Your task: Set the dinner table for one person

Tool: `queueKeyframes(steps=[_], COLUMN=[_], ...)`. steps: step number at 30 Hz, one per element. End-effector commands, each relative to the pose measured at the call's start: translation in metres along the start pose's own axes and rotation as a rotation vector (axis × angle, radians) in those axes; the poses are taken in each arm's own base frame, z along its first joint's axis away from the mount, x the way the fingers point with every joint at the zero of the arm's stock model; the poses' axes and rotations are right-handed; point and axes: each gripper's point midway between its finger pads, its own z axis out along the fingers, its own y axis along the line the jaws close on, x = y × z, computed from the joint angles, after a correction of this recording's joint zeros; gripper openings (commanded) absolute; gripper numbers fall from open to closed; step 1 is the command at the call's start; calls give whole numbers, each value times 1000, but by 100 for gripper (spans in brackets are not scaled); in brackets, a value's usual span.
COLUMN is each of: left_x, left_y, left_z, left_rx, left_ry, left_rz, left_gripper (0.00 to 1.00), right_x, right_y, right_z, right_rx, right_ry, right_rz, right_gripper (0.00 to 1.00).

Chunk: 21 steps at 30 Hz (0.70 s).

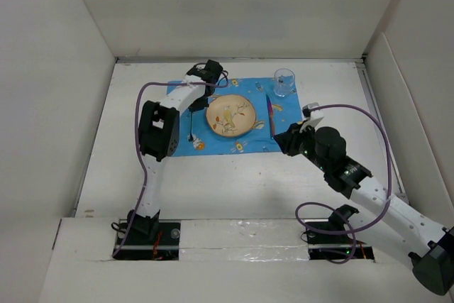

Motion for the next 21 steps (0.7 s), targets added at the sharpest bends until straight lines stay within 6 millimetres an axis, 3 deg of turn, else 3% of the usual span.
queueKeyframes(steps=[1,4,9,16,18,20,21], left_x=[-9,-8,-7,-14,-18,-29,-44], left_y=[4,1,-1,0,3,8,16], left_z=[0,3,8,4,-3,-23,-45], left_rx=[-8,-4,-6,-3,-3,30,55], left_ry=[-9,-10,-12,-37,-52,-91,-147], left_rz=[-4,-6,-3,-20,-35,-63,-98], left_gripper=[0,0,16,24,28,32,38], right_x=[-19,-18,-16,-14,-15,-14,-14], right_y=[12,9,8,10,9,8,8], right_z=[2,4,5,6,6,7,8], right_rx=[-33,-17,-10,-16,-12,-3,-6], right_ry=[-67,-68,-55,-49,-52,-54,-53], right_rz=[-6,-1,-6,-8,-11,-6,-8], right_gripper=[34,34,35,35,35,35,35])
